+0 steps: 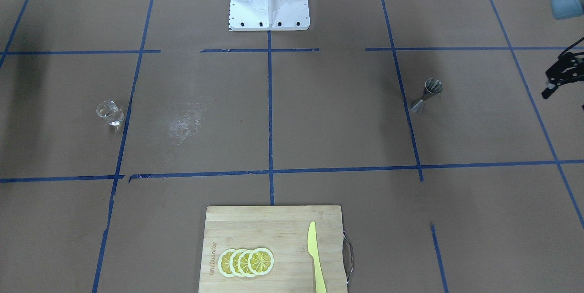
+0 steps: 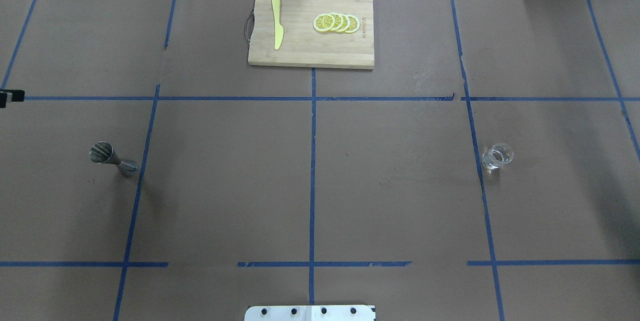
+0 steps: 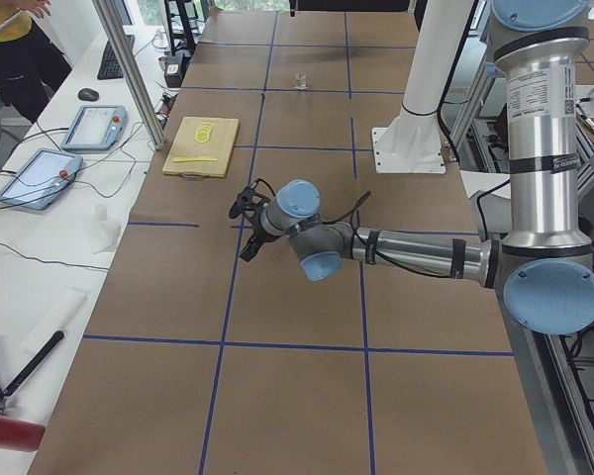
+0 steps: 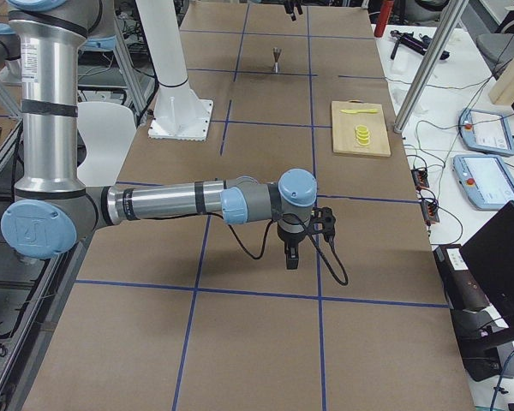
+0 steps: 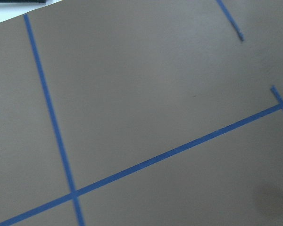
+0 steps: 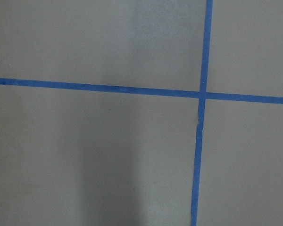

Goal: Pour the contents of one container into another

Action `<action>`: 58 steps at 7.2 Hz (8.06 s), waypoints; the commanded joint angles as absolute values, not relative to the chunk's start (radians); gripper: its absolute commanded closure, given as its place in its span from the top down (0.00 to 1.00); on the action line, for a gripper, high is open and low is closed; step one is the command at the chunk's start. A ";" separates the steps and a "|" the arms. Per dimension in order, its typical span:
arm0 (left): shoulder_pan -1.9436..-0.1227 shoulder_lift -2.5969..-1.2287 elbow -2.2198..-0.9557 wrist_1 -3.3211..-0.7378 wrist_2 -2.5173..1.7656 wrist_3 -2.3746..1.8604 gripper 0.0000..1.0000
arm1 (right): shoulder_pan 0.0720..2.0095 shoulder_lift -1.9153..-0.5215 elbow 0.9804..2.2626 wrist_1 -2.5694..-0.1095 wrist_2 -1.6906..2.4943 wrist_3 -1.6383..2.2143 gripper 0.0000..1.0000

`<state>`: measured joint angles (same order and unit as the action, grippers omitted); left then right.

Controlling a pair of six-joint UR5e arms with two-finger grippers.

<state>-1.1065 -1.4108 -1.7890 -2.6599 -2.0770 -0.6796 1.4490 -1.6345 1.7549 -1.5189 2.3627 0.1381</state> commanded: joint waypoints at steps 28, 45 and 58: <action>-0.193 -1.427 -1.695 -2.614 -0.670 -1.259 0.62 | 1.447 -1.634 1.773 -1.520 2.362 0.138 1.00; -0.172 -1.456 -1.663 -2.759 -0.608 -1.258 0.00 | 1.447 -1.628 1.792 -1.439 2.361 0.187 1.00; -0.164 -1.709 -1.645 -3.145 -0.485 -0.532 0.00 | 1.318 -1.626 1.949 -1.437 2.352 0.326 1.00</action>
<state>-0.1677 -1.6502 -1.6573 -3.1288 -0.4853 -0.6631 1.3733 -1.6276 1.9024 -1.4378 2.3580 0.2514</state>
